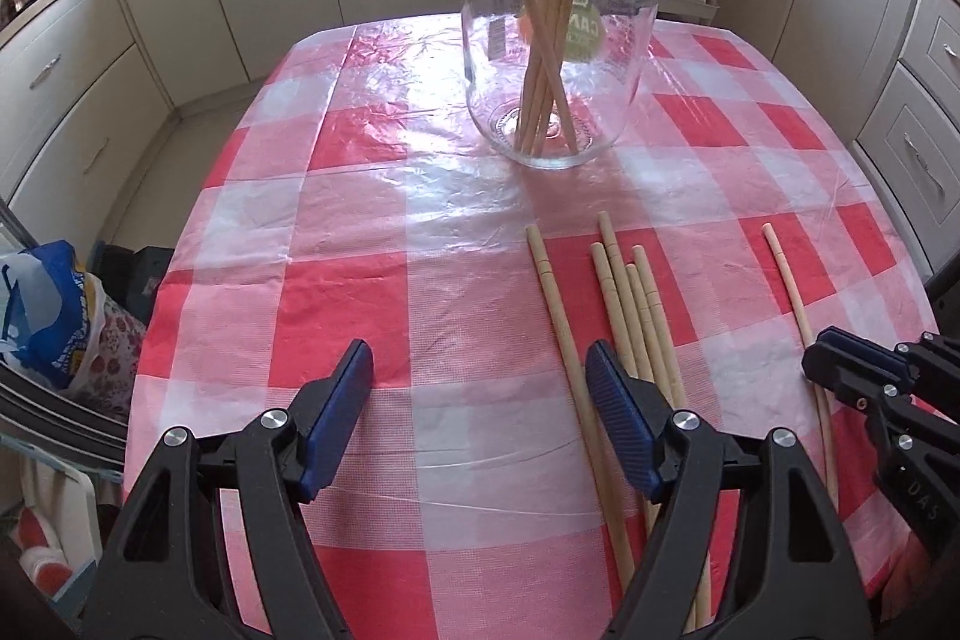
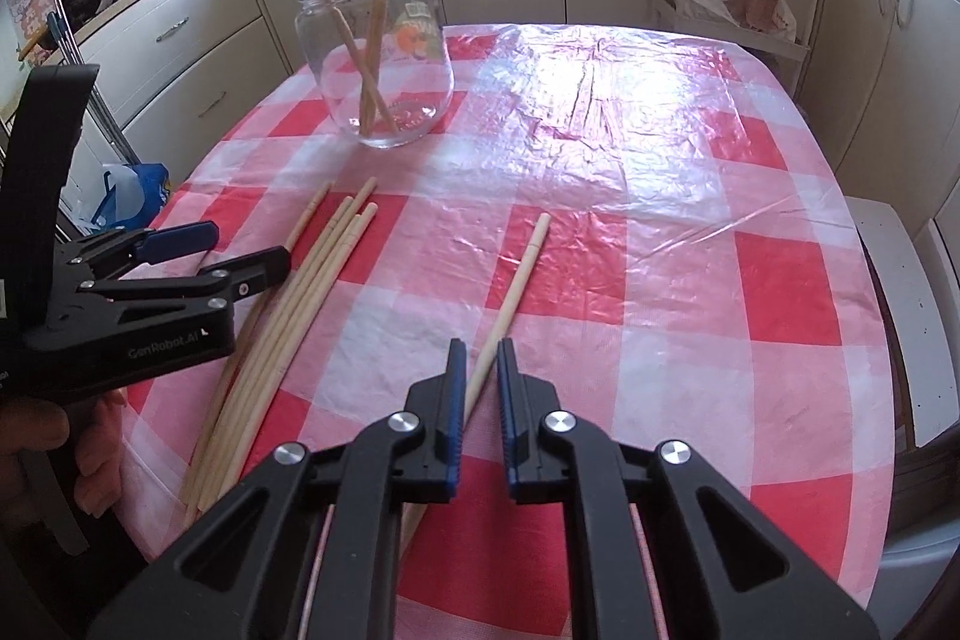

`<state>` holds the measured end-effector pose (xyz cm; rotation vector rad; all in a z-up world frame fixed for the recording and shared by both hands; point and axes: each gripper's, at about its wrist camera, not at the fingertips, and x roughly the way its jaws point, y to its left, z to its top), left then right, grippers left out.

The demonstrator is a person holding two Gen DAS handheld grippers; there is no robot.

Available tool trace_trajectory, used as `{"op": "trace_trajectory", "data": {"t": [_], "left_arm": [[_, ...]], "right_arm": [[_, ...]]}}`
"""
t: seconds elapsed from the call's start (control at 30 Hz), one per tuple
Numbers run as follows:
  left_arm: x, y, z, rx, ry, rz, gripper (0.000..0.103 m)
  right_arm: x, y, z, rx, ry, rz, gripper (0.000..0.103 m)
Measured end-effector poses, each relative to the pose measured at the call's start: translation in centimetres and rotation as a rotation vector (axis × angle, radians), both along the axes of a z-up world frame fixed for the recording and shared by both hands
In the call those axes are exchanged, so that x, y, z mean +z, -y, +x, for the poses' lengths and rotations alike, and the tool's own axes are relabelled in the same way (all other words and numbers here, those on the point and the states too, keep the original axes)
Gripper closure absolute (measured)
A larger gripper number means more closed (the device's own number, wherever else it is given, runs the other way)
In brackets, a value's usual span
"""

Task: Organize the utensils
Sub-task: 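Close the right gripper on one chopstick while the left grasps another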

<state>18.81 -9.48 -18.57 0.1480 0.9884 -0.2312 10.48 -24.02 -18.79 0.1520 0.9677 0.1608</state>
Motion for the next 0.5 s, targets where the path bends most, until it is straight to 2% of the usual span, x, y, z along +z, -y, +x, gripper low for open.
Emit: {"op": "trace_trajectory", "data": {"t": [0.23, 0.3, 0.37, 0.43, 0.5], "left_arm": [[0.0, 1.2, 1.0, -0.042, -0.005, 0.018, 0.035], [0.1, 1.8, 1.2, -0.080, 0.005, 0.009, 0.047], [0.3, 2.2, 1.2, -0.129, -0.001, -0.001, 0.069], [0.5, 2.2, 1.3, -0.178, -0.018, -0.017, 0.082], [0.6, 1.6, 1.6, -0.204, -0.038, -0.039, 0.085]], "right_arm": [[-0.2, 0.5, 0.6, -0.022, -0.001, 0.029, 0.092], [-0.2, 0.5, 0.8, -0.016, -0.002, 0.031, 0.092], [-0.1, 0.6, 0.8, -0.004, -0.010, 0.022, 0.094], [0.0, 0.9, 0.8, -0.006, -0.014, 0.017, 0.094], [0.1, 1.2, 1.0, -0.012, -0.022, 0.030, 0.094]]}}
